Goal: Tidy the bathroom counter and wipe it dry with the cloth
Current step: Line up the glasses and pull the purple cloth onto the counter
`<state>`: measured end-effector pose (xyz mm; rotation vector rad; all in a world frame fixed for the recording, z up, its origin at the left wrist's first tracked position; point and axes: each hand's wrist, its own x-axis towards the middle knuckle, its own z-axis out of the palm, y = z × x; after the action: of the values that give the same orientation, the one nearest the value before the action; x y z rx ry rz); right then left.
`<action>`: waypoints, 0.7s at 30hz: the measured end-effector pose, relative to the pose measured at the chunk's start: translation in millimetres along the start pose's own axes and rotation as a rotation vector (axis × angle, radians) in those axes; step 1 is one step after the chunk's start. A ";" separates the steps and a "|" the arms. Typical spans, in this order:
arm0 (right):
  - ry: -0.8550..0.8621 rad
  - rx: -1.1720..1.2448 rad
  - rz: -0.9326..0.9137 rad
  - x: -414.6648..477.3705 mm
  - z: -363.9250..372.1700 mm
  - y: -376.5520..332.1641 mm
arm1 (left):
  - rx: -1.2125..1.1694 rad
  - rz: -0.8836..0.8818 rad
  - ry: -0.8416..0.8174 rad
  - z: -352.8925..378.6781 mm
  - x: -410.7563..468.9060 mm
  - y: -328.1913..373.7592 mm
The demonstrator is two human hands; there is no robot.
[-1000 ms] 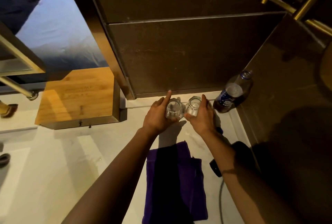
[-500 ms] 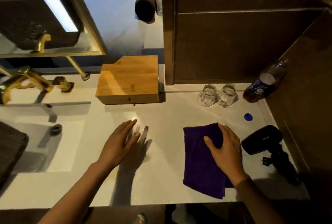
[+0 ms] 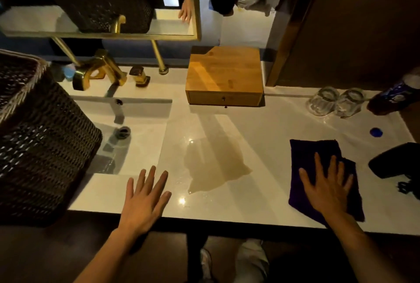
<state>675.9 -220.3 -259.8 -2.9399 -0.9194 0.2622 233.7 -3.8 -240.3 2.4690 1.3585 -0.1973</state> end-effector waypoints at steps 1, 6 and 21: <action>-0.002 -0.002 0.007 -7.6 0.8 -7.2 | 0.037 -0.007 0.008 -0.3 2.4 -3.0; -0.034 -0.002 0.002 -50.4 10.9 -48.5 | 0.081 -0.029 0.015 1.5 12.2 -9.4; -0.013 -0.066 -0.085 -12.2 15.4 -89.8 | 0.092 -0.128 0.137 12.7 21.5 -9.0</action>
<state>613.0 -153.5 -264.4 -2.9521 -1.0714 0.2516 238.1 13.5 -259.8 2.5115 1.6002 -0.1246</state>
